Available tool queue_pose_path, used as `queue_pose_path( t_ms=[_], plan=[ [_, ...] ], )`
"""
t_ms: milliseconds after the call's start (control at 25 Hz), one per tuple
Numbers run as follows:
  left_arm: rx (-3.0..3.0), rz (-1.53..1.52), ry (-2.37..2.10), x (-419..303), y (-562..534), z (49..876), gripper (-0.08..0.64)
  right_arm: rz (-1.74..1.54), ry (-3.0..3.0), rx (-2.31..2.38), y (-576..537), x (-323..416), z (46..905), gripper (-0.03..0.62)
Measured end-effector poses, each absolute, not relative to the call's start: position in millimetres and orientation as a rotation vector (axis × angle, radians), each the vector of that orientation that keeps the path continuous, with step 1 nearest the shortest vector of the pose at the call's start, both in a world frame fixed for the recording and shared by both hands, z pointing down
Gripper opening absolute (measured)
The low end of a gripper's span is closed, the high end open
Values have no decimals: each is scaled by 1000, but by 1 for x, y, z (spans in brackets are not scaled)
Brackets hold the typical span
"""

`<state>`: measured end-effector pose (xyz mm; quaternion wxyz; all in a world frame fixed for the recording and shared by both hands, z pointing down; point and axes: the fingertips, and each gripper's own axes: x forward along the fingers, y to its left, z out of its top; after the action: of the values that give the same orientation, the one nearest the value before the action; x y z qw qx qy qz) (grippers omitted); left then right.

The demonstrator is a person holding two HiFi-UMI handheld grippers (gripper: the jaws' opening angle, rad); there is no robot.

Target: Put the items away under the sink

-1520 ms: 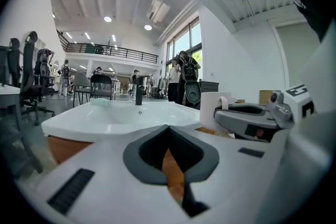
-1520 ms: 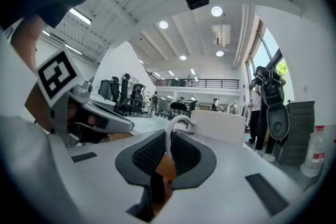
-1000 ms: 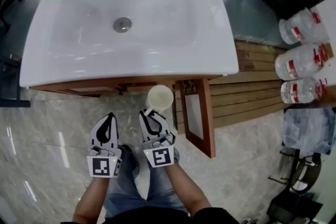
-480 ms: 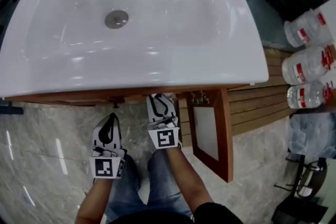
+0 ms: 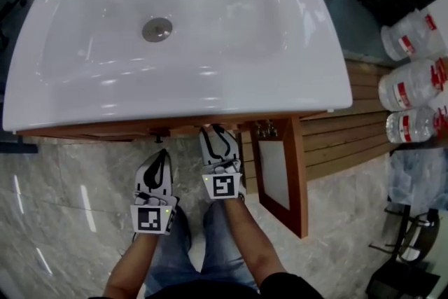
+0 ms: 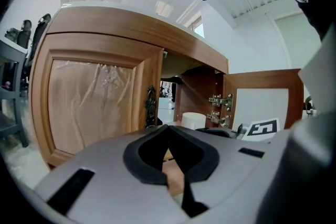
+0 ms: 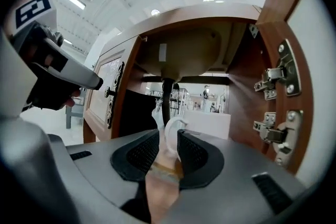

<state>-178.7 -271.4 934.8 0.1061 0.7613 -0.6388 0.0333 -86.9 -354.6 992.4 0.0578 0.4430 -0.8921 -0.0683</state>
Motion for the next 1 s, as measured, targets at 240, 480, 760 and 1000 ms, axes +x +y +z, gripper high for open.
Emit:
queue_pose_path(
  t_ms=[240, 480, 760, 1000],
  plan=[
    [2230, 201, -1828, -174, -234, 871, 6, 33, -2628, 1347, -288, -65, 949, 38],
    [2221, 203, -1790, -166, -189, 738, 6, 82, -2657, 1293, -216, -62, 798, 12],
    [2244, 209, -1786, -159, -147, 553, 6, 100, -2707, 1389, -170, -24, 565, 12],
    [2304, 137, -1812, -152, -120, 416, 6, 18, -2740, 1519, -152, 23, 407, 12]
  ],
)
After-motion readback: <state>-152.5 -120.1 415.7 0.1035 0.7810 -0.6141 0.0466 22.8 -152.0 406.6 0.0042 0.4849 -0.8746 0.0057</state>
